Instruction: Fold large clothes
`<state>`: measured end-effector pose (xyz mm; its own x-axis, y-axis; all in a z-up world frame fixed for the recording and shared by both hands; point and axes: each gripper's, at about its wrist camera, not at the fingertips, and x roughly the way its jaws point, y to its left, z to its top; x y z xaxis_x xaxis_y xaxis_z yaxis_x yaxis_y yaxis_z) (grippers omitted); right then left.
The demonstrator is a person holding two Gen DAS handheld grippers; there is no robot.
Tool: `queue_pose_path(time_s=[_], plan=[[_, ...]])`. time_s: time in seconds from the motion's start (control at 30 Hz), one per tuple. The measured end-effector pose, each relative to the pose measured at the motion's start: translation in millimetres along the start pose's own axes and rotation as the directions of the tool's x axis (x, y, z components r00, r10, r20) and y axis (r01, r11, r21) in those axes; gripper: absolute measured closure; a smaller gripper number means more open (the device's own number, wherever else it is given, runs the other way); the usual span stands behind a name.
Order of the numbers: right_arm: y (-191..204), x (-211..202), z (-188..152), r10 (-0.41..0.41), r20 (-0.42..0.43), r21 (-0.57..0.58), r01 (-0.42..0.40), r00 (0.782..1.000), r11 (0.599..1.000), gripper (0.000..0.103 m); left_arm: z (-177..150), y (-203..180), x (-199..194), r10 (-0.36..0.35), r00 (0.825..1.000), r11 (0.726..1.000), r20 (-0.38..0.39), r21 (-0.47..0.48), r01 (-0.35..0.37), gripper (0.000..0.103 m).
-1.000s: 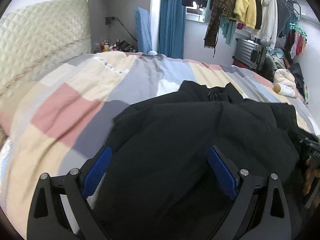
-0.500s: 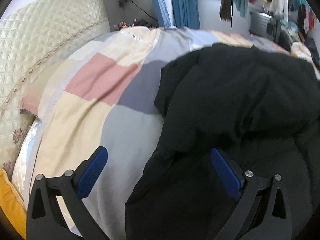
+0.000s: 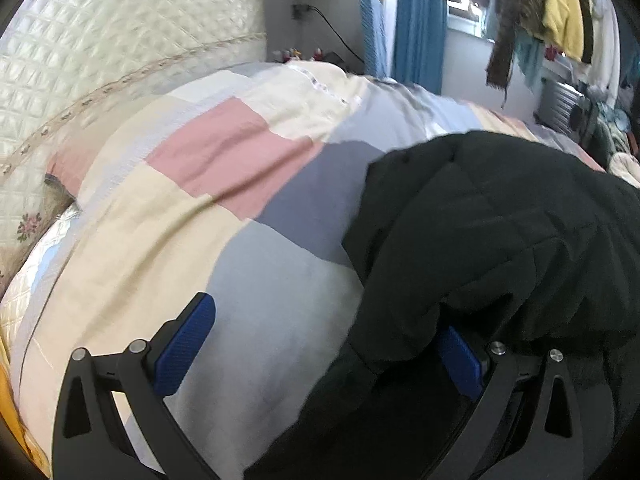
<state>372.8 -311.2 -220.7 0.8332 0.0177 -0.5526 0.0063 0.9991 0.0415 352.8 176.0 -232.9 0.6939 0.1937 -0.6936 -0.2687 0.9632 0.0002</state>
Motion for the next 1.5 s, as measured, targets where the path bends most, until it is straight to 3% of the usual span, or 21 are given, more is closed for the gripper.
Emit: queue_pose_path(time_s=[0.17,0.33,0.47,0.67,0.87,1.07,1.2,1.4,1.5], plan=[[-15.8,14.4,-1.7,-0.02,-0.017,0.053,0.021,1.0,0.998,0.01,0.9,8.6,8.7,0.02,1.0,0.999,-0.004,-0.037,-0.02,0.0],[-23.2,18.6,-9.1,-0.018,-0.059,0.081,0.023,0.998,0.996,0.01,1.9,11.7,9.5,-0.021,0.999,0.998,-0.037,-0.055,0.019,0.0],[-17.2,-0.8,-9.4,-0.013,-0.062,0.071,0.017,0.998,0.997,0.01,3.1,10.7,-13.6,-0.055,0.998,0.996,-0.028,-0.069,0.053,0.0],[-0.3,-59.4,-1.6,0.031,-0.023,0.065,-0.029,0.999,0.997,0.01,10.1,1.1,-86.3,-0.137,0.989,0.987,0.053,-0.082,0.141,0.001],[25.7,-145.6,27.4,0.054,0.103,-0.027,-0.051,0.993,0.998,0.01,21.0,-5.6,-174.6,-0.214,0.968,0.972,0.13,-0.07,0.225,0.001],[34.5,-238.9,56.7,0.109,0.218,-0.008,-0.11,0.97,0.994,0.01,38.5,-5.3,-274.0,-0.261,0.939,0.961,0.224,-0.029,0.274,0.001],[31.5,-302.2,76.5,0.136,0.306,0.017,-0.149,0.942,0.989,0.01,46.0,2.6,-339.4,-0.293,0.913,0.951,0.285,-0.016,0.31,0.001],[24.7,-375.3,85.5,0.17,0.353,0.013,-0.186,0.92,0.982,0.009,35.6,13.2,-413.0,-0.324,0.896,0.941,0.304,0.004,0.339,0.0],[19.5,-393.9,76.2,0.168,0.318,0.017,-0.183,0.933,0.983,0.009,20.7,19.5,-434.6,-0.343,0.897,0.936,0.279,0.02,0.351,0.0]])
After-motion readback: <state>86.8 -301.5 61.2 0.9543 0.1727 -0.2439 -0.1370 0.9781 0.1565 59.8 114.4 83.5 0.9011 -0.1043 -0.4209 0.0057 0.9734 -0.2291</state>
